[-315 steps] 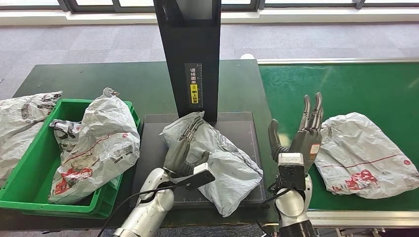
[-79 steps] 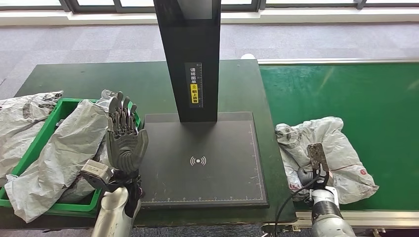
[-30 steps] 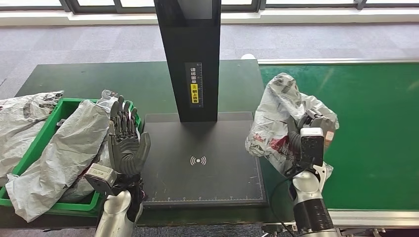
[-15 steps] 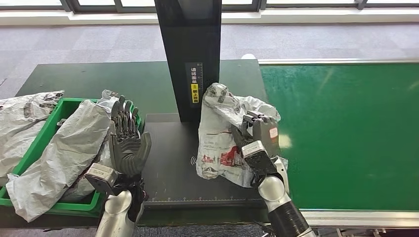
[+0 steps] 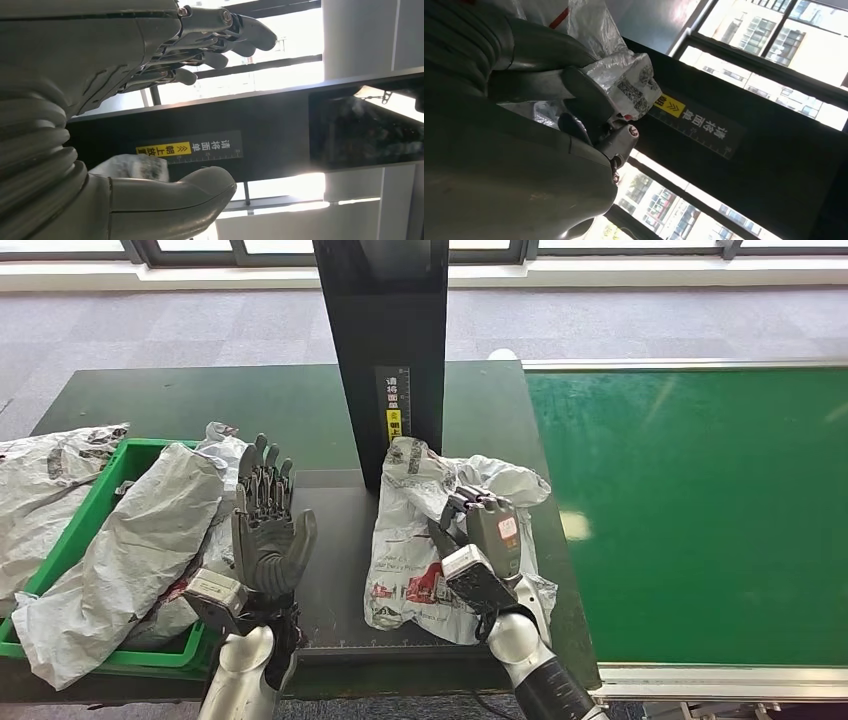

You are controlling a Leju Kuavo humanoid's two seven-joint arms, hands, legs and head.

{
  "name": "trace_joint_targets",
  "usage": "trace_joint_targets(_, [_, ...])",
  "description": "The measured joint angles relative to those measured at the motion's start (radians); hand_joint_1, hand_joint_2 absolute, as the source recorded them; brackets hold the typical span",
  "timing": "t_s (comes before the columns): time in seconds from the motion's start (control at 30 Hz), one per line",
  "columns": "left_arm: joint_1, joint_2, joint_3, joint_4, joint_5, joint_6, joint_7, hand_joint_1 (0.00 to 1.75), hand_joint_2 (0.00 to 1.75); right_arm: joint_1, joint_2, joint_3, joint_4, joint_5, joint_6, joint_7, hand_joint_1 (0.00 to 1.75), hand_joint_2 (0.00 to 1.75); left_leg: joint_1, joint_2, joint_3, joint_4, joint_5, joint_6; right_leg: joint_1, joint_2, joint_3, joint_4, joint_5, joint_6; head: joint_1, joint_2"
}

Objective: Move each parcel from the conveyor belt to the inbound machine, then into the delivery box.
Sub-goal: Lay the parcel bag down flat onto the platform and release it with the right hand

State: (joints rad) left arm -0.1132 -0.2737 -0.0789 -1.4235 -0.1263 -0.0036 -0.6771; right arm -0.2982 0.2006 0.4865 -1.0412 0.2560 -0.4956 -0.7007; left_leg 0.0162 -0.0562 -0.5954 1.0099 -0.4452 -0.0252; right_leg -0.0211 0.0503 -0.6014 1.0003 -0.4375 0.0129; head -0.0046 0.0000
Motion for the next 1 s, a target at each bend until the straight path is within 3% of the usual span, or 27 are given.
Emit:
trace_joint_targets(0.13, [-0.003, 0.001, -0.008, 0.011, 0.001, 0.003, 0.0, 0.0, 1.75, 0.0, 0.004, 0.009, 0.037, 0.002, -0.001, 0.0, 0.0, 0.0, 0.0, 0.0, 0.0, 0.0, 0.0, 0.0, 0.0, 0.0, 0.0, 0.0, 0.0, 0.0, 0.0, 0.0])
trace_joint_targets(0.83, [-0.012, 0.002, -0.031, 0.042, -0.002, 0.057, 0.0, 0.0, 1.75, -0.004, 0.005, 0.012, 0.093, -0.001, 0.007, 0.0, 0.0, 0.0, 0.0, 0.0, 0.0, 0.0, 0.0, 0.0, 0.0, 0.0, 0.0, 0.0, 0.0, 0.0, 0.0, 0.0])
trace_joint_targets(1.0, [-0.012, 0.003, -0.033, 0.043, -0.002, 0.069, 0.0, 0.0, 1.75, -0.004, 0.005, 0.011, 0.092, -0.088, 0.125, 0.0, 0.0, 0.0, 0.0, 0.0, 0.0, 0.0, 0.0, 0.0, 0.0, 0.0, 0.0, 0.0, 0.0, 0.0, 0.0, 0.0])
